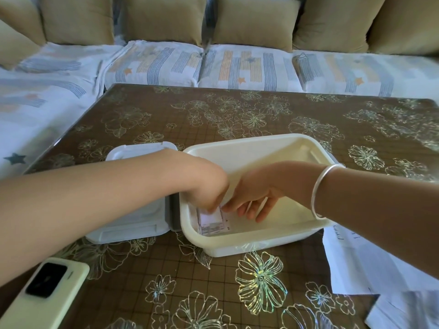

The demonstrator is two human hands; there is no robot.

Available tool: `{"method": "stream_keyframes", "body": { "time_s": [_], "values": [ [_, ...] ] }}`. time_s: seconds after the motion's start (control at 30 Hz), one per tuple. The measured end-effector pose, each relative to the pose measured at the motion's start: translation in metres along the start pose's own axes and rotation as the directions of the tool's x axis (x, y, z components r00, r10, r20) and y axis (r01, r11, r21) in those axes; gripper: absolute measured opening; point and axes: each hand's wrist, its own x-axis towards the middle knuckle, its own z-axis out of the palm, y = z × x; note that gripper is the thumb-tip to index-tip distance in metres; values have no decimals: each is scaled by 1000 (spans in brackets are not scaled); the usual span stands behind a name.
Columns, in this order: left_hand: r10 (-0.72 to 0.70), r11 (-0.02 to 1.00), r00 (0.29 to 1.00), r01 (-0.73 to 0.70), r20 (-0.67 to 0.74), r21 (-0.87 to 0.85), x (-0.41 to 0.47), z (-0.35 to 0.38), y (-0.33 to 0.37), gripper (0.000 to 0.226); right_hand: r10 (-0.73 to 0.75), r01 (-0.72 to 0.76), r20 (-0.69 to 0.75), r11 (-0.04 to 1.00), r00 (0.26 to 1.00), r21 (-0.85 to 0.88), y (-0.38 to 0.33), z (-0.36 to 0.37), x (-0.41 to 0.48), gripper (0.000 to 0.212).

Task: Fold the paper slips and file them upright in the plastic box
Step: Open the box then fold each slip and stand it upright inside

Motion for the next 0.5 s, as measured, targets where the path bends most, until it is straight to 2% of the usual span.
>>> {"method": "stream_keyframes", "body": {
  "time_s": [0.2,0.33,0.43,0.5],
  "values": [
    [7,991,995,-20,-101,-129,-12,-7,-6,40,-25,28,-46,998,999,56,2,-10,-17,20],
    [6,983,989,-32,-145,-181,-23,-12,-7,46,-96,112,-118,984,988,137,0,-19,-32,16],
    [-8,963,962,-66,-273,-262,-31,-12,-2,47,-200,234,-179,953,963,191,-1,-19,-51,2],
    [-33,938,918,-109,-395,-330,-35,-12,4,45,-255,308,-255,932,933,192,2,-17,-68,6]
  ]
}}
